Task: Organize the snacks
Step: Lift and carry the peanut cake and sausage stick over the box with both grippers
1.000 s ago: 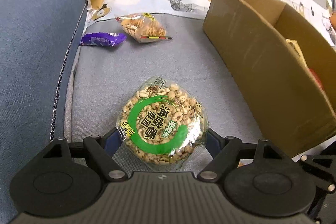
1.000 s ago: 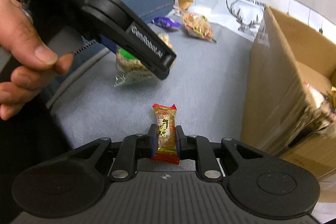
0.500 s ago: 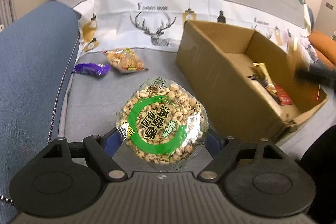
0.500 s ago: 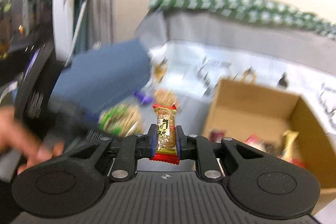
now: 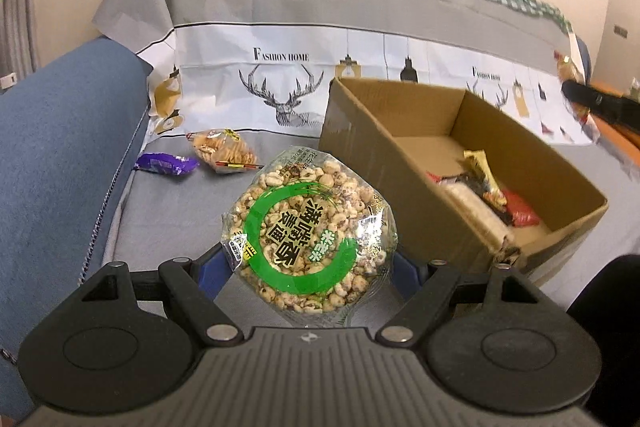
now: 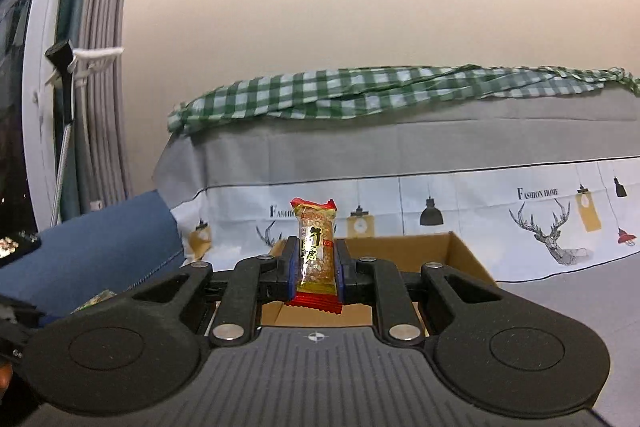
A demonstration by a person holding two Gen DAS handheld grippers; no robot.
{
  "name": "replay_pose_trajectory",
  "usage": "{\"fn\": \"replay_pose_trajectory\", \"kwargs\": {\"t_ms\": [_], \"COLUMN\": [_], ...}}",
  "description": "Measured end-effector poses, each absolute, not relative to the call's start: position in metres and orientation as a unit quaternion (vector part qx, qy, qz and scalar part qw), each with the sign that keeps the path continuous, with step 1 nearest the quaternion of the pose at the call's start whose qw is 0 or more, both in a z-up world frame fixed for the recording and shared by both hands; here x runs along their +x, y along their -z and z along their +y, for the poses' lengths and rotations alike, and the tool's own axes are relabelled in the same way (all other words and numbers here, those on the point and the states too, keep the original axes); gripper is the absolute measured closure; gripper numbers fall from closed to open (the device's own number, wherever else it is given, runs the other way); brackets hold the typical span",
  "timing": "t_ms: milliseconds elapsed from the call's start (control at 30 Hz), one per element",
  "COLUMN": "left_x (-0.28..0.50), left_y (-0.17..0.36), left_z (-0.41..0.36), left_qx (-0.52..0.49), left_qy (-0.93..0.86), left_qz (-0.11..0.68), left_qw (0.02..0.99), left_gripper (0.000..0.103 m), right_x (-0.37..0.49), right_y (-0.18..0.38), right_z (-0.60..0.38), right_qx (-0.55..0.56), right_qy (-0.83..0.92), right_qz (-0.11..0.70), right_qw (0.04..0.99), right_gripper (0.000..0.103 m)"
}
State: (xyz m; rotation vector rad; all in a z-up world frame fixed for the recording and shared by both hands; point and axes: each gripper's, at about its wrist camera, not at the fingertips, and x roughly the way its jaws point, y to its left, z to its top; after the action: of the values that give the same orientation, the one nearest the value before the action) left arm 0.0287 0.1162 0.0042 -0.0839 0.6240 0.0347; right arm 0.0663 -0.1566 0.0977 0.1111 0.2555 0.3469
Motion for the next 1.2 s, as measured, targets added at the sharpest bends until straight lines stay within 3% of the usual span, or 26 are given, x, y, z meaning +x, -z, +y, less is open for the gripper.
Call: {"fn": "replay_pose_trajectory", "kwargs": {"t_ms": [400, 733, 900, 1200], "left_x": [0.028, 0.047, 0.067, 0.115], "left_y": [-0.010, -0.056, -0.090, -0.120], "left_z": [0.074, 0.022, -0.007, -0.034], "left_qx": [-0.099, -0.100, -0.101, -0.082], "left_qy": [-0.023, 0.027, 0.049, 0.043], "left_qz": [0.289, 0.251, 0.230, 0.244], "left_qw": [0.952, 0.962, 0.967, 0.965], "left_gripper": [0.019, 0.019, 0.019, 0.019], "right_x": [0.068, 0.097, 0.108, 0.120], "right_y": [-0.085, -0.088, -0.074, -0.061], "right_z": [-0.158, -0.190, -0.214, -0.219], "right_qx": [0.050, 0.079, 0.153, 0.187], "right_qy": [-0.184, -0.178, -0.151, -0.141], "right_qz": [0.124, 0.152, 0.173, 0.195], "right_qw": [0.974, 0.969, 0.961, 0.952], "right_gripper": [0.085, 0.085, 0.085, 0.085]}}
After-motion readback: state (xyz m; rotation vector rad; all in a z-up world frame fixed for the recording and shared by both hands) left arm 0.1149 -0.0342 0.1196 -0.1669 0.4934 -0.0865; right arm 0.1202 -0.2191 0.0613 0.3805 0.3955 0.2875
